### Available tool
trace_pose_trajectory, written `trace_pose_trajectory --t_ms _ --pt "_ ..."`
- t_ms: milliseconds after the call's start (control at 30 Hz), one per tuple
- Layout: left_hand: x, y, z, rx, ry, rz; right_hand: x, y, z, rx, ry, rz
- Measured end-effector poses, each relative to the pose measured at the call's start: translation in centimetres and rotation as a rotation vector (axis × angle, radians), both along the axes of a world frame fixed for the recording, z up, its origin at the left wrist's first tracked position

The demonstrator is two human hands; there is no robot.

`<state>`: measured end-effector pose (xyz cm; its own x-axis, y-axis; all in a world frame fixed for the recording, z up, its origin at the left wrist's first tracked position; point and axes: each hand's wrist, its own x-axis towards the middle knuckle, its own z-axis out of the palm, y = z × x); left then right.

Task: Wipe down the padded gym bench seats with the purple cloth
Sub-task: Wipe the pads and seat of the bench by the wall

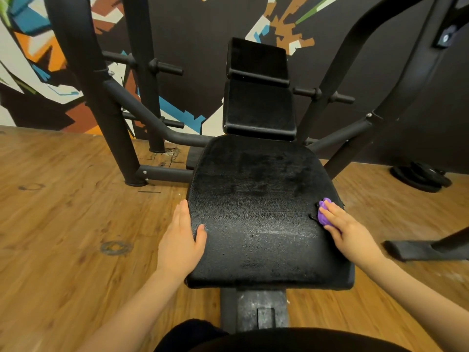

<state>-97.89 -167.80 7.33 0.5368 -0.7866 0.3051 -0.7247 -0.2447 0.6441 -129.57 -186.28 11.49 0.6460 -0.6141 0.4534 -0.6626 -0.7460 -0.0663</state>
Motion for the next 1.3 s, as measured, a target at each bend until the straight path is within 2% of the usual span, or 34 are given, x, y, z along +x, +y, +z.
trace_pose_trajectory --t_ms 233,467,700,867,1000,1167,1300 --pt "0.0 0.0 0.0 -0.013 -0.006 0.007 0.5 0.9 -0.4 0.03 0.18 0.061" --pt "0.0 0.0 0.0 -0.001 0.007 -0.001 10.6 2.6 0.2 -0.045 0.329 0.369" --pt "0.3 -0.2 -0.6 -0.043 0.04 0.02 19.7 6.0 0.0 -0.209 0.23 0.595" --pt "0.3 -0.1 -0.7 -0.066 0.053 0.021 19.8 6.5 -1.0 -0.253 0.183 0.584" --pt "0.3 -0.2 -0.9 -0.071 0.028 0.011 15.5 5.1 -1.6 -0.125 0.137 0.588" --pt "-0.9 0.8 -2.0 -0.113 0.096 0.018 9.6 3.7 -1.6 -0.013 0.008 0.425" --pt "-1.1 1.0 -1.9 -0.126 0.099 0.021 9.9 4.1 -1.8 -0.022 0.037 0.338"
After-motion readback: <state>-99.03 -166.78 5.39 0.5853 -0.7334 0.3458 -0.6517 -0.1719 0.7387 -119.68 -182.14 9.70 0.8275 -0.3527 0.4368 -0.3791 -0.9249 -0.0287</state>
